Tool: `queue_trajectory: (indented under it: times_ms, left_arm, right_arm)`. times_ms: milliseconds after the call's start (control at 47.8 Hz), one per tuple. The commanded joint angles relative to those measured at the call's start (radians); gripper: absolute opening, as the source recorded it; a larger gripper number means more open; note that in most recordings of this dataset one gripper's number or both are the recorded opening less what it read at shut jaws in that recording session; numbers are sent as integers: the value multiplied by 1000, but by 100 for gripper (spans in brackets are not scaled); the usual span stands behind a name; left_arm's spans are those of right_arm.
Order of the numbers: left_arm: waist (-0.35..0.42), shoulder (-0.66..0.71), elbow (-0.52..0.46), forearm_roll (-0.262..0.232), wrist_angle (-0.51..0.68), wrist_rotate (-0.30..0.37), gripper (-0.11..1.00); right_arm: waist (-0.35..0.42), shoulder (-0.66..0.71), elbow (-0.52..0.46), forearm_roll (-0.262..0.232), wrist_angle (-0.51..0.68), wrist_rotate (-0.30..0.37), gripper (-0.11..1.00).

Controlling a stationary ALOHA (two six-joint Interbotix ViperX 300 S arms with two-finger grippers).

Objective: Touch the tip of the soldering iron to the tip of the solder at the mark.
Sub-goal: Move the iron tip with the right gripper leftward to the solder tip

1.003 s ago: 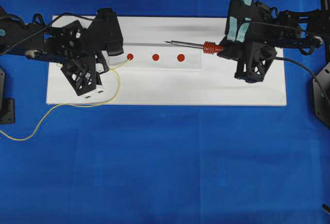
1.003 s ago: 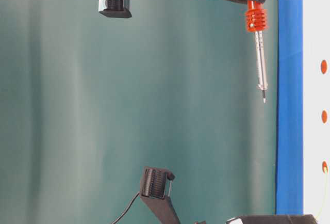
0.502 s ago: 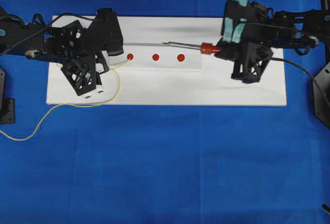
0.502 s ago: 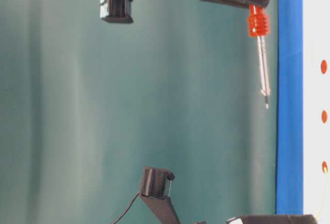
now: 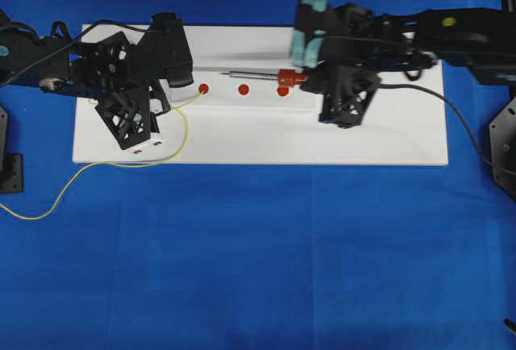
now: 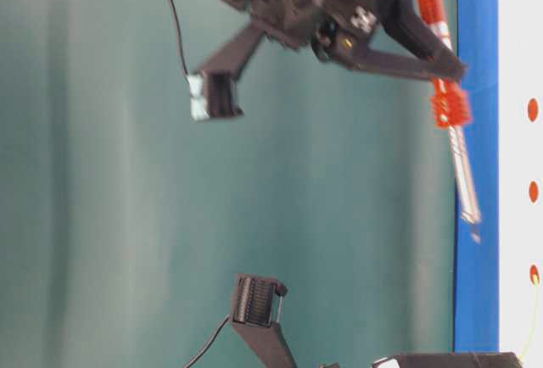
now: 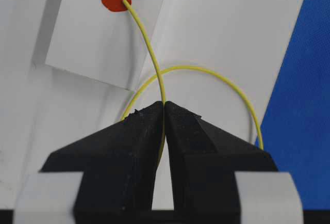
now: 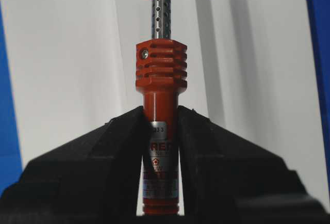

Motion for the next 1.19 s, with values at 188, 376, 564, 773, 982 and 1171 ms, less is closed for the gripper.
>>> queue_trajectory:
  times_ms: [188,376,564,773,982,1171]
  left_arm:
    - [3,-8,-11,3,-3,2,3]
    - [3,-8,-9,3,-3,0,3]
    - [3,-8,-9,3,-3,-8,3]
    - [3,-8,-8,3,-3,-14,3]
    - [3,-8,-9,3,0,-14,3]
    - [3,-8,-11,3,0,-14,3]
  right_arm:
    - [29,86,-94,-26,14,-2,6]
    - [28,106,-101,-32,12,5,6]
    - [28,112,-103,-37,14,6,7]
    - [28,118,-110,-46,14,8,7]
    - [25,118,-114,-52,23,11,6]
    - [25,120,-114,-52,31,11,7]
